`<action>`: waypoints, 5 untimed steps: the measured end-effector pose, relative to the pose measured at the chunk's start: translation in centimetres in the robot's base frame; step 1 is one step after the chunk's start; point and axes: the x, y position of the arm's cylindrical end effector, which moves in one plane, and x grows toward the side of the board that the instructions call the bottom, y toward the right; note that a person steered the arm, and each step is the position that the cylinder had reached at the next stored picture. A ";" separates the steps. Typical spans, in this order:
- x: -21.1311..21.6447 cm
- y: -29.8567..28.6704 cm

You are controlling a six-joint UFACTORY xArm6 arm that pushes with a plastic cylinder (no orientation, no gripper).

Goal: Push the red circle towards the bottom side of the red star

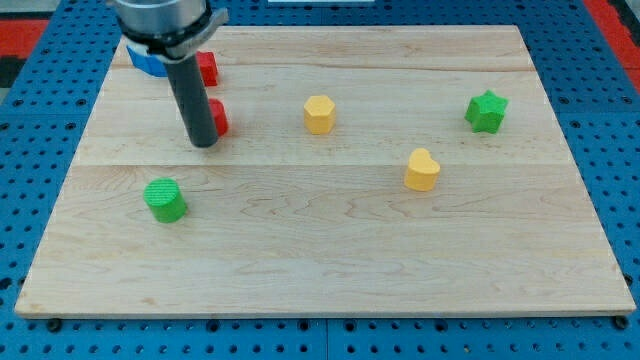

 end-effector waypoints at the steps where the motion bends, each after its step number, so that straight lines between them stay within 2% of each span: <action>1: -2.7 -1.9; 2: -2.7 -2.6; 3: 0.9 1.3; 5: -1.1 1.4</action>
